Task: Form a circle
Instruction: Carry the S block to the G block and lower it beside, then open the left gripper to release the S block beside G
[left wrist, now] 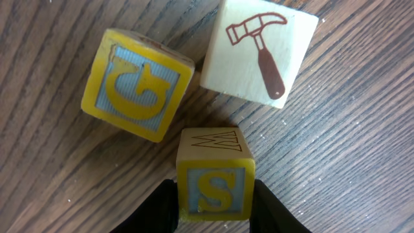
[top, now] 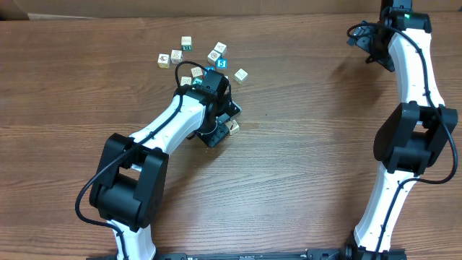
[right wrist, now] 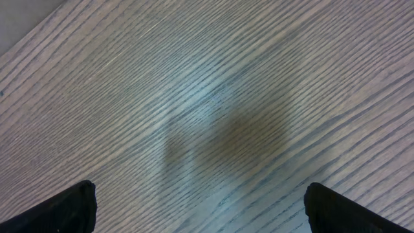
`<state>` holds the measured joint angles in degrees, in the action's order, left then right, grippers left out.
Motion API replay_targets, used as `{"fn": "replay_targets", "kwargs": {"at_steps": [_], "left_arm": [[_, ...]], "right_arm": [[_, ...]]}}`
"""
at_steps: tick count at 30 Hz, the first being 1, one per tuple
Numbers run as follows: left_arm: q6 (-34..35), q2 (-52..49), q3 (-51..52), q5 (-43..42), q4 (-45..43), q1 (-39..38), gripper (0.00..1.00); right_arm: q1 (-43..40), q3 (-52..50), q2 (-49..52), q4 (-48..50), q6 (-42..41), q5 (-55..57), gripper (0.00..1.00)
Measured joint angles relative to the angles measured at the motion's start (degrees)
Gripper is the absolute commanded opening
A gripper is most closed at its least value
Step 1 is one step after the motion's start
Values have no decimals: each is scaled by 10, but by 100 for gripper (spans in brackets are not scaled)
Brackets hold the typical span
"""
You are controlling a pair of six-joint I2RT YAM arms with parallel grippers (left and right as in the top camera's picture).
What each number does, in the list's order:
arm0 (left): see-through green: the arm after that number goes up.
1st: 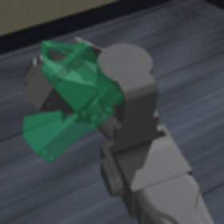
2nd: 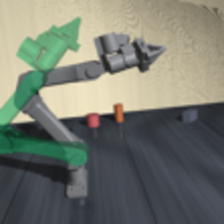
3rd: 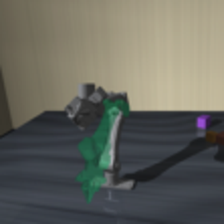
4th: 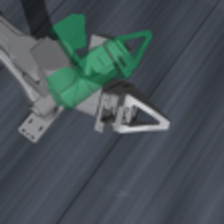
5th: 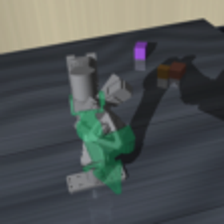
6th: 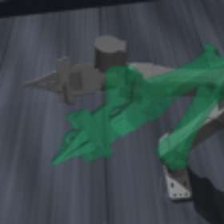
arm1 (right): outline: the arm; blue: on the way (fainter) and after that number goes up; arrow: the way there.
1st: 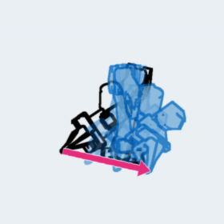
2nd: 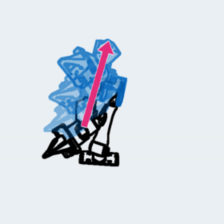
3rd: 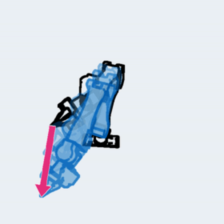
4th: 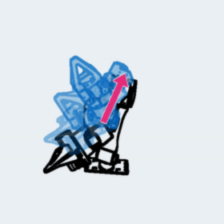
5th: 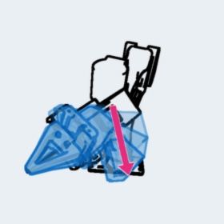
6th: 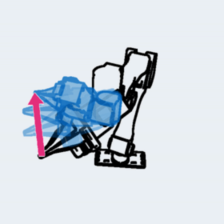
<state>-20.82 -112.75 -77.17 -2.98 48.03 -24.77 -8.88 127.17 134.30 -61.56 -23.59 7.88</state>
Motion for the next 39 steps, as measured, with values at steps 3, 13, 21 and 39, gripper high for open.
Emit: {"fn": "replay_targets", "kwargs": {"at_steps": [3,13,21,39], "left_arm": [[-8,0,0,1,-1,0,31],[-19,0,0,27,-9,0,33],[-36,0,0,31,-20,0,38],[9,0,-89,33,76,0,61]], "right_arm": [[0,0,0,0,0,0,100],[0,0,0,0,0,0,100],[0,0,0,0,0,0,100],[0,0,0,0,0,0,100]]}}
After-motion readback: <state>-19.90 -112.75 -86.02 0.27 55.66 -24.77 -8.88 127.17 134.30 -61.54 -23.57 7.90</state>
